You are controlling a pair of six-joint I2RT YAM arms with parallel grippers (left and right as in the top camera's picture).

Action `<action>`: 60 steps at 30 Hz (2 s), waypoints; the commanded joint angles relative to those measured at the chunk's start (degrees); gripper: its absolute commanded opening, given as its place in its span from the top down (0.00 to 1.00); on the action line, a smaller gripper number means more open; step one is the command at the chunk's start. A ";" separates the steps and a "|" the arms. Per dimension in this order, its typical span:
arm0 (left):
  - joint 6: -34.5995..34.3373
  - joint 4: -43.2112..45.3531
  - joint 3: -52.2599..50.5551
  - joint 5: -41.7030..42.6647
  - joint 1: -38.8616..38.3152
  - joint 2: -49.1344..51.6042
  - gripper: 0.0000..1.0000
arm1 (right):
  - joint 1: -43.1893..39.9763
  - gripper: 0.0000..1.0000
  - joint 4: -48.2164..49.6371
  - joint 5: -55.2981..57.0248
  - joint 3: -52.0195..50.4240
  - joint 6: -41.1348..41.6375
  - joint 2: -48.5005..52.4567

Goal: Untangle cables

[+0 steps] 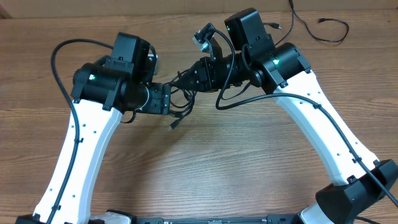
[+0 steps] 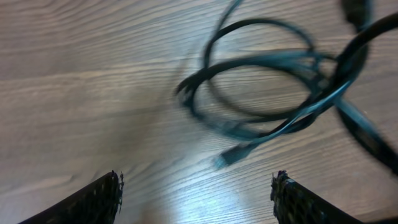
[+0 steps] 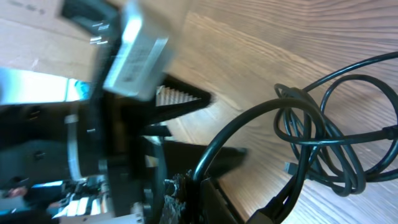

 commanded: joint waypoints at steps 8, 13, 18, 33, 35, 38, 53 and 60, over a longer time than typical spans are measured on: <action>5.14 1.25 0.13 0.09 0.33 7.37 0.25 | -0.17 0.96 3.80 -5.95 1.92 3.43 -1.68; 5.60 1.25 0.13 -1.57 0.37 9.81 0.25 | -0.20 0.96 3.78 -5.88 1.92 3.41 -1.73; -0.37 1.40 0.13 -9.73 0.48 10.05 0.24 | -0.96 0.96 3.19 -6.23 1.92 3.67 -1.77; -8.76 7.26 0.13 -12.87 4.20 10.10 0.24 | -1.25 0.96 3.34 -14.03 1.92 4.55 -1.88; -8.79 7.23 0.13 -12.87 4.68 10.10 0.23 | -1.25 0.96 3.34 -14.08 1.92 4.72 -1.90; -9.09 7.19 0.13 -12.85 5.25 10.10 0.24 | -1.25 0.96 3.34 -14.08 1.92 4.70 -1.92; -12.11 3.39 0.13 -16.59 5.66 10.10 0.25 | -3.61 0.96 -0.22 1.60 1.90 4.70 -1.92; -12.66 2.36 0.13 -16.96 5.66 10.10 0.27 | -4.31 0.96 -5.66 14.34 1.90 4.68 -1.92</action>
